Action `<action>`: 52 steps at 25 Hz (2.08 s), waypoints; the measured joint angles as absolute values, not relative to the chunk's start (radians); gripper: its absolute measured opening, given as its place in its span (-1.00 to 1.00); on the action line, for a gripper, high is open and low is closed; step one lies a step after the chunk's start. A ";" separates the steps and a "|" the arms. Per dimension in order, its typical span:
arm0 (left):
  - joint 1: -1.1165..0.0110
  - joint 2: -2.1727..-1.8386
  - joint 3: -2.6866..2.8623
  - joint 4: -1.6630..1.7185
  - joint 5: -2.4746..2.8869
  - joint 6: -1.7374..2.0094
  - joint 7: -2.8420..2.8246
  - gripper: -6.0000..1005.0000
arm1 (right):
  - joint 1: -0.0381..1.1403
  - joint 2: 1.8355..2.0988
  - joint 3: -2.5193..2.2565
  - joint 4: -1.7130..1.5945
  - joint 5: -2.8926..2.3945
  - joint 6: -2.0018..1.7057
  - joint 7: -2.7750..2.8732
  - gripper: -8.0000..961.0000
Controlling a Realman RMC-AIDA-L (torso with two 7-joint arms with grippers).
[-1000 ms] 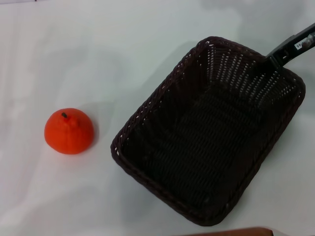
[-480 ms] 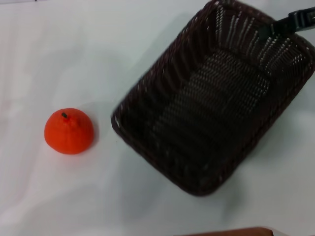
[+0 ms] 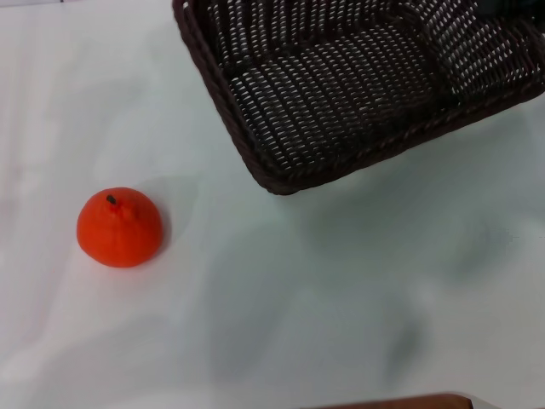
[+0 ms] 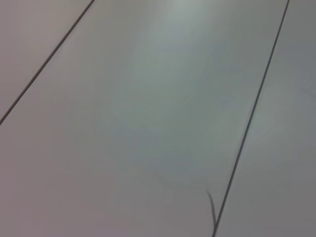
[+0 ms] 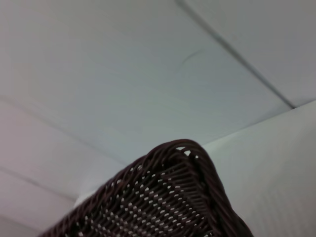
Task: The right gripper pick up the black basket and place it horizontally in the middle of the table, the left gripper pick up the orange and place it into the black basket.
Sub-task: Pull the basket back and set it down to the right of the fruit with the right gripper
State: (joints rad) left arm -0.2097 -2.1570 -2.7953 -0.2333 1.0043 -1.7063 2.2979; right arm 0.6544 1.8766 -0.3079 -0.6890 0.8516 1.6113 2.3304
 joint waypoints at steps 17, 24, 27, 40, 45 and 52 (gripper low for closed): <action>-0.222 -2.152 -2.793 -0.246 1.006 -1.690 2.298 0.44 | 0.594 2.021 -0.274 -0.627 0.879 1.415 2.326 -0.58; -0.222 -2.150 -2.793 -0.245 1.006 -1.682 2.298 0.44 | 0.594 2.045 -0.273 -0.608 0.879 1.391 2.324 -0.58; -0.221 -2.148 -2.792 -0.245 1.006 -1.682 2.298 0.44 | 0.592 2.053 -0.271 -0.607 0.879 1.381 2.324 -0.58; -0.219 -2.144 -2.792 -0.245 1.006 -1.663 2.298 0.44 | 0.585 2.060 -0.265 -0.556 0.880 1.377 2.321 -0.41; -0.220 -2.143 -2.792 -0.245 1.006 -1.655 2.298 0.44 | 0.578 2.060 -0.265 -0.545 0.891 1.387 2.320 -0.21; -0.223 -2.141 -2.792 -0.247 1.006 -1.646 2.299 0.44 | 0.571 2.059 -0.264 -0.543 0.892 1.434 2.319 0.27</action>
State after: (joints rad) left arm -0.2233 -2.1412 -2.7919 -0.2468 1.0063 -1.6460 2.2987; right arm 0.5714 2.0595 -0.2638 -0.5430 0.8917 1.4342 2.3194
